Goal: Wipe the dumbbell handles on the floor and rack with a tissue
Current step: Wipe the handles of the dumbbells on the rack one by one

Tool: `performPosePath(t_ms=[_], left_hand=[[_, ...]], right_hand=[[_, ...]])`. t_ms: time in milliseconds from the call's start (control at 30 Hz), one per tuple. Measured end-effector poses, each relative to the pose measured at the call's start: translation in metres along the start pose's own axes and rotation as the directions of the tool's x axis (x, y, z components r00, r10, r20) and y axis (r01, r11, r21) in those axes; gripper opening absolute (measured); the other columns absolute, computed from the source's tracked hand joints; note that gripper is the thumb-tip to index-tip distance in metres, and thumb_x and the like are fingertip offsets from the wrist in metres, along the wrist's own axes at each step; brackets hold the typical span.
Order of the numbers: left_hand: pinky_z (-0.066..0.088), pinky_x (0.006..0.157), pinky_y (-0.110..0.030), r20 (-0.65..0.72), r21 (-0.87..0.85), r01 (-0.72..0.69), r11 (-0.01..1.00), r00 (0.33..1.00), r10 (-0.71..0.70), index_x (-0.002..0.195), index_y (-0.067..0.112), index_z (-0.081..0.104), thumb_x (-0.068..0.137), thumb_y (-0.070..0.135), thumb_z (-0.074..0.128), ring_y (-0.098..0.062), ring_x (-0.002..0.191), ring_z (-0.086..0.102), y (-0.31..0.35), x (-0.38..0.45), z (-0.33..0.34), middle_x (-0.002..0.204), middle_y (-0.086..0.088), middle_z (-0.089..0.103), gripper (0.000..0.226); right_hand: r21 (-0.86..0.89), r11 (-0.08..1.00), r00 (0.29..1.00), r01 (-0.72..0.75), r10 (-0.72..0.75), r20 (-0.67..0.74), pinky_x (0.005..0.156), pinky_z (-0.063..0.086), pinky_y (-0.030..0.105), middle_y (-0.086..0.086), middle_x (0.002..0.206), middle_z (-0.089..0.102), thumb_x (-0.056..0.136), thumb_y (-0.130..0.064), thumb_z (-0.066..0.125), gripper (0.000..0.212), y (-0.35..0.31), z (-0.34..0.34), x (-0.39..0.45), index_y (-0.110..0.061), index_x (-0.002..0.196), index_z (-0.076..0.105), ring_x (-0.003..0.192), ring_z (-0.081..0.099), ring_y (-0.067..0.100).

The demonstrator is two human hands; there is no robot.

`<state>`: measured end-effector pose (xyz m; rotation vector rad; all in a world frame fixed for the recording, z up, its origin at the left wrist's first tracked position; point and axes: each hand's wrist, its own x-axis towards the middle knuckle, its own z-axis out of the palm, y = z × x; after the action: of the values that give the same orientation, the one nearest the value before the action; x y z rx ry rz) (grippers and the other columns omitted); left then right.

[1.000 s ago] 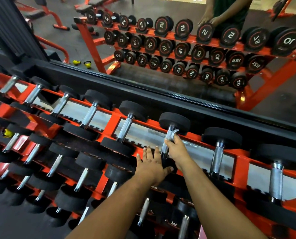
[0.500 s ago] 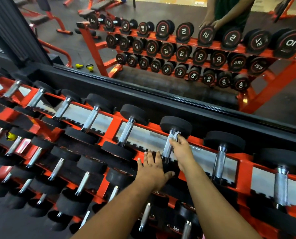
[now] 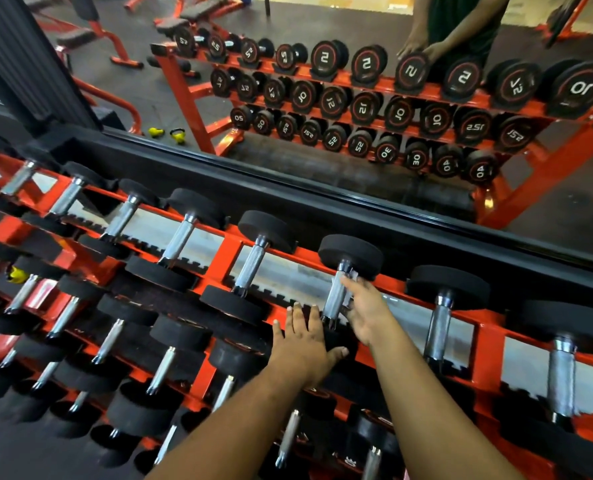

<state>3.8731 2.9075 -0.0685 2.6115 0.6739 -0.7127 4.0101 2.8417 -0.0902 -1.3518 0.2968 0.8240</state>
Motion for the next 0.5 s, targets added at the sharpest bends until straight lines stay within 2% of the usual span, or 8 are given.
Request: performPosePath(t_ms=[67, 133, 200, 267, 333, 400, 433, 500], left_hand=[[-0.006, 0.123, -0.057, -0.009, -0.014, -0.001, 1.0, 1.0, 0.001, 0.159, 0.014, -0.016, 0.095, 0.075, 0.03, -0.033, 0.153, -0.019, -0.001, 0.001, 0.001, 0.165, -0.022, -0.018, 0.1], [-0.006, 0.123, -0.056, -0.012, -0.01, -0.003, 1.0, 1.0, 0.003, 0.159, 0.014, -0.016, 0.095, 0.075, 0.03, -0.033, 0.153, -0.019, -0.001, 0.001, 0.001, 0.165, -0.021, -0.018, 0.1], [-0.007, 0.123, -0.056, -0.016, -0.008, -0.002, 1.0, 1.0, 0.002, 0.159, 0.014, -0.016, 0.095, 0.075, 0.029, -0.033, 0.153, -0.02, 0.0, 0.0, 0.0, 0.165, -0.021, -0.019, 0.099], [-0.007, 0.123, -0.056, -0.017, -0.011, -0.004, 1.0, 1.0, 0.004, 0.159, 0.014, -0.016, 0.095, 0.075, 0.03, -0.033, 0.153, -0.02, -0.001, -0.001, 0.0, 0.165, -0.021, -0.018, 0.099], [-0.007, 0.123, -0.056, -0.015, -0.015, -0.008, 1.0, 1.0, 0.008, 0.159, 0.014, -0.016, 0.095, 0.075, 0.029, -0.033, 0.153, -0.02, 0.0, -0.001, 0.002, 0.165, -0.021, -0.018, 0.099], [-0.007, 0.123, -0.056, -0.018, -0.019, -0.006, 1.0, 1.0, 0.005, 0.159, 0.014, -0.016, 0.096, 0.074, 0.03, -0.033, 0.153, -0.02, -0.001, 0.0, 0.002, 0.165, -0.022, -0.019, 0.099], [-0.007, 0.123, -0.055, -0.02, -0.02, -0.007, 1.0, 1.0, 0.007, 0.159, 0.014, -0.016, 0.096, 0.075, 0.03, -0.033, 0.153, -0.02, -0.001, 0.0, 0.002, 0.165, -0.022, -0.018, 0.099], [-0.007, 0.124, -0.054, -0.027, -0.017, -0.009, 1.0, 1.0, 0.009, 0.159, 0.013, -0.015, 0.095, 0.075, 0.03, -0.033, 0.153, -0.02, 0.0, 0.0, 0.004, 0.165, -0.022, -0.018, 0.099]], right_hand=[[-0.006, 0.999, 0.998, 0.032, -0.032, -0.047, 0.101, 0.049, 0.048, 0.007, 0.114, 0.067, 0.095, -0.015, 0.064, 0.012, 0.002, 0.0, -0.002, -0.019, 0.107, 0.064, 0.109, 0.062, 0.027], [-0.012, 1.0, 0.996, 0.003, -0.004, -0.09, 0.097, 0.05, 0.046, 0.008, 0.111, 0.066, 0.093, -0.019, 0.066, 0.013, -0.001, 0.008, 0.002, -0.02, 0.106, 0.064, 0.102, 0.061, 0.026], [-0.008, 0.998, 0.993, -0.068, 0.067, -0.097, 0.091, 0.051, 0.043, 0.011, 0.106, 0.069, 0.088, -0.026, 0.073, 0.026, -0.005, 0.017, 0.007, -0.015, 0.111, 0.066, 0.097, 0.064, 0.027], [-0.011, 0.995, 0.991, -0.098, 0.097, -0.09, 0.092, 0.052, 0.044, 0.013, 0.101, 0.07, 0.087, -0.028, 0.074, 0.035, -0.007, 0.019, 0.01, -0.01, 0.115, 0.066, 0.095, 0.065, 0.028], [-0.09, 0.994, 0.994, -0.056, 0.047, -0.099, 0.098, 0.05, 0.047, 0.013, 0.108, 0.069, 0.091, -0.026, 0.07, 0.031, -0.003, 0.011, 0.009, -0.011, 0.118, 0.064, 0.098, 0.064, 0.027], [-0.143, 0.99, 0.998, 0.002, -0.011, -0.061, 0.094, 0.05, 0.044, 0.011, 0.117, 0.066, 0.095, -0.022, 0.065, 0.025, 0.002, 0.002, 0.004, -0.014, 0.119, 0.064, 0.103, 0.062, 0.026], [-0.131, 0.991, 0.999, 0.023, -0.029, -0.044, 0.091, 0.049, 0.042, 0.01, 0.119, 0.065, 0.096, -0.021, 0.064, 0.026, 0.004, -0.001, 0.002, -0.015, 0.121, 0.063, 0.105, 0.061, 0.026], [-0.079, 0.997, 0.999, 0.003, -0.006, -0.035, 0.095, 0.049, 0.044, 0.008, 0.12, 0.065, 0.095, -0.024, 0.066, 0.033, 0.005, 0.0, 0.003, -0.016, 0.126, 0.06, 0.111, 0.06, 0.028]])
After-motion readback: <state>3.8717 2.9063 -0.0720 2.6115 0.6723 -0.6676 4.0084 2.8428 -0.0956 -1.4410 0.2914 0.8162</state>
